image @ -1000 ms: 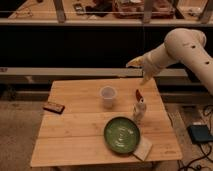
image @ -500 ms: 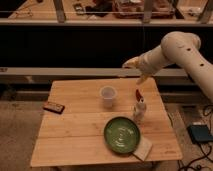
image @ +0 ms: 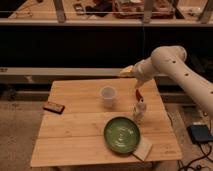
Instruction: Place the ceramic cup in the ceramic bowl
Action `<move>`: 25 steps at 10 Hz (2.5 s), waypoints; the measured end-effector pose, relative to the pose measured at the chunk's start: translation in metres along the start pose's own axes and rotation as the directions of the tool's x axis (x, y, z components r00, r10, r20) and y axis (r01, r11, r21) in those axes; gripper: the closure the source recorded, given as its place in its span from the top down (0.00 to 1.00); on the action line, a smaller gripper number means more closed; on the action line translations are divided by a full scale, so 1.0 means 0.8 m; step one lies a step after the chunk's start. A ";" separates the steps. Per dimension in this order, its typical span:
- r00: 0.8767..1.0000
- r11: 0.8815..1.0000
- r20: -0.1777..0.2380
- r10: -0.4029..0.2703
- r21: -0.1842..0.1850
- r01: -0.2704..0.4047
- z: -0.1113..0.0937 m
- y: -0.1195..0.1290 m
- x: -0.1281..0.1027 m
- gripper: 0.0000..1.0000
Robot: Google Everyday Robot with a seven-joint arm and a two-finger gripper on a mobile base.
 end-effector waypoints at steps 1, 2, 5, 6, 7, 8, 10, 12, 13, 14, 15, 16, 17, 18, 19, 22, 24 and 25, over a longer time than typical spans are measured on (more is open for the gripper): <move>0.999 0.999 0.011 -0.030 0.010 0.030 0.018 0.000 -0.004 0.65; 0.998 0.999 0.019 -0.053 0.013 0.052 0.030 0.001 -0.008 0.65; 0.990 0.992 0.058 -0.125 -0.016 0.126 0.080 0.014 -0.028 0.65; 0.989 0.991 0.070 -0.127 -0.023 0.129 0.091 0.019 -0.032 0.65; 0.989 0.991 0.083 -0.125 -0.029 0.128 0.102 0.024 -0.037 0.65; 0.987 0.992 0.101 -0.122 -0.033 0.125 0.115 0.024 -0.042 0.65; 0.985 0.992 0.123 -0.119 -0.037 0.124 0.134 0.019 -0.046 0.65; 0.983 0.991 0.145 -0.113 -0.049 0.121 0.152 0.021 -0.048 0.65; 0.982 0.991 0.153 -0.111 -0.058 0.121 0.160 0.023 -0.049 0.65; 0.980 0.990 0.166 -0.109 -0.072 0.122 0.171 0.026 -0.051 0.65; 0.978 0.989 0.180 -0.104 -0.082 0.121 0.180 0.028 -0.053 0.65; 0.977 0.989 0.190 -0.101 -0.086 0.119 0.185 0.029 -0.055 0.65; 0.975 0.989 0.202 -0.096 -0.090 0.116 0.191 0.029 -0.057 0.65; 0.972 0.989 0.217 -0.089 -0.093 0.112 0.196 0.028 -0.060 0.62; 0.968 0.989 0.235 -0.085 -0.097 0.110 0.201 0.026 -0.064 0.54; 0.957 0.983 0.279 -0.080 -0.136 0.122 0.216 0.039 -0.075 0.28; 0.956 0.980 0.286 -0.069 -0.158 0.118 0.221 0.045 -0.074 0.10; 0.956 0.979 0.289 -0.058 -0.170 0.111 0.223 0.045 -0.073 0.02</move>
